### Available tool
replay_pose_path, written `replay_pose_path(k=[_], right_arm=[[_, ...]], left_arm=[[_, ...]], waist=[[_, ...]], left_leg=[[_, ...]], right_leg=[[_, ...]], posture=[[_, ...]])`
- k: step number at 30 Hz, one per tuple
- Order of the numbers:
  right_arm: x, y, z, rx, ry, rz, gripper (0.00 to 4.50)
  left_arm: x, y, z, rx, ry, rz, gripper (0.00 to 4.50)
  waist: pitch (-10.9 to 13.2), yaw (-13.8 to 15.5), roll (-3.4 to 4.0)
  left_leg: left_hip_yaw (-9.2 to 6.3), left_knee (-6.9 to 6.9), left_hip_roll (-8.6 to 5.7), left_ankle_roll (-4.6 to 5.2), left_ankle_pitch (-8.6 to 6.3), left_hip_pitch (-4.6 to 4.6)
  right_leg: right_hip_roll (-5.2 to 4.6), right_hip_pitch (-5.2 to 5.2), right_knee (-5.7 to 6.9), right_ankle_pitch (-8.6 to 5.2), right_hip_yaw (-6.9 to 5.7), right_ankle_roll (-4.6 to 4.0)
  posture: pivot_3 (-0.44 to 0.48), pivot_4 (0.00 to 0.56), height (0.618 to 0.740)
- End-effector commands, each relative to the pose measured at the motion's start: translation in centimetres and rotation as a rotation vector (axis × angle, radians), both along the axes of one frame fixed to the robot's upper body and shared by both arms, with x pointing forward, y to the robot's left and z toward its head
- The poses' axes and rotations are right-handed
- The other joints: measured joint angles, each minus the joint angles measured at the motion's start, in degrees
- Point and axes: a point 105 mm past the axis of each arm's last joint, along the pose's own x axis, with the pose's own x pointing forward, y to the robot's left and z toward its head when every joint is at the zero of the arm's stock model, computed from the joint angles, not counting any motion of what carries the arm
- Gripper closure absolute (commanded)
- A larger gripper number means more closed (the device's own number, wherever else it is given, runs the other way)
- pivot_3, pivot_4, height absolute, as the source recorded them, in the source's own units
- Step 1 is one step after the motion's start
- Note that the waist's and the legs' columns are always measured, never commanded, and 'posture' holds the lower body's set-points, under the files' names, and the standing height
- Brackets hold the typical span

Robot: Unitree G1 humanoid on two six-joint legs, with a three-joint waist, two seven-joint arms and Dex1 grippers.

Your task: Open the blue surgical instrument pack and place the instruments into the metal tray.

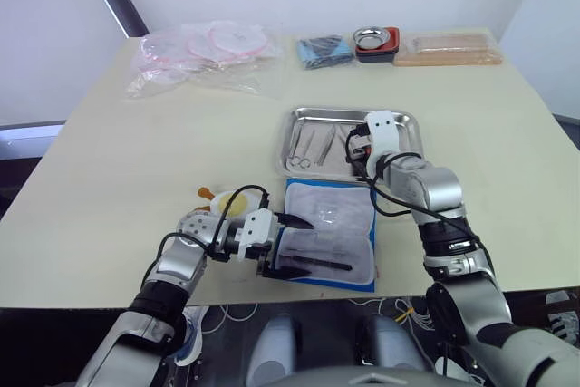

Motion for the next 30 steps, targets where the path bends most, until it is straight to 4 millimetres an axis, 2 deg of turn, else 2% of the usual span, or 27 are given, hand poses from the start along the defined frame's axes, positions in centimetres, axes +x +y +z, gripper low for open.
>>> replay_pose_path(k=[1,11,12,13,14,20,21,28,30], right_arm=[[-0.2,0.2,0.4,0.015,0.001,-0.017,4.45],[-0.4,0.8,-0.3,0.030,0.046,0.027,4.45],[-0.5,0.8,-0.4,0.031,0.048,0.033,3.79],[-0.5,0.8,-0.4,0.031,0.049,0.035,3.55],[-0.5,0.7,-0.5,0.029,0.046,0.036,3.09],[-0.2,-0.3,2.3,0.017,-0.086,0.055,0.31],[-0.4,-0.4,2.9,0.031,-0.108,0.063,0.11],[-2.4,-1.3,4.6,0.071,-0.229,0.201,0.11],[-3.9,-1.6,4.6,0.106,-0.261,0.277,0.11]], left_arm=[[-1.9,1.1,-4.6,0.159,0.147,0.017,0.00],[-2.0,1.5,-4.7,0.172,0.145,0.018,0.00],[-1.9,1.5,-4.7,0.172,0.145,0.020,0.00],[-1.9,1.6,-4.6,0.171,0.145,0.022,0.00],[-1.9,1.6,-4.6,0.170,0.146,0.022,0.00],[-2.2,1.8,-4.7,0.175,0.153,0.021,0.00],[-2.2,1.9,-4.8,0.174,0.154,0.022,0.00],[-2.3,2.0,-4.8,0.172,0.159,0.027,0.00],[-2.3,2.1,-4.9,0.174,0.160,0.025,0.00]], waist=[[0.0,0.0,0.00],[0.0,-0.2,0.01],[0.0,-0.3,0.02],[0.0,-0.4,0.02],[0.0,-0.4,0.03],[0.0,-0.8,0.04],[0.0,-0.9,0.04],[-0.1,-1.4,0.17],[-0.1,-1.3,0.16]], left_leg=[[0.00,0.00,0.00,0.00,0.00,0.00],[-0.01,-0.04,0.00,0.00,0.00,0.03],[-0.01,-0.05,0.00,0.00,0.00,0.04],[-0.01,-0.05,0.00,0.00,0.00,0.04],[-0.01,-0.05,0.00,0.00,0.00,0.04],[-0.01,-0.05,-0.01,0.00,0.00,0.04],[-0.01,-0.06,-0.01,0.00,0.00,0.04],[-0.02,-0.11,-0.01,0.00,0.00,0.08],[-0.01,-0.12,-0.01,0.00,0.00,0.07]], right_leg=[[0.00,0.00,0.00,0.00,0.00,0.00],[0.00,0.00,0.00,0.00,0.00,0.00],[0.00,0.00,0.00,0.00,0.00,0.00],[0.00,0.01,0.00,0.00,0.00,0.00],[0.00,0.01,0.00,0.00,0.00,0.00],[0.00,0.01,0.00,-0.01,0.01,0.01],[0.00,0.01,0.00,-0.01,0.02,0.01],[0.01,0.01,0.00,-0.01,0.03,0.01],[0.00,0.01,0.00,-0.02,0.03,0.02]], posture=[[0.000,0.150,0.740],[0.000,0.150,0.740],[0.000,0.150,0.740],[0.000,0.150,0.740],[0.000,0.150,0.740],[0.000,0.150,0.740],[0.000,0.150,0.740],[0.000,0.150,0.740],[0.000,0.150,0.740]])
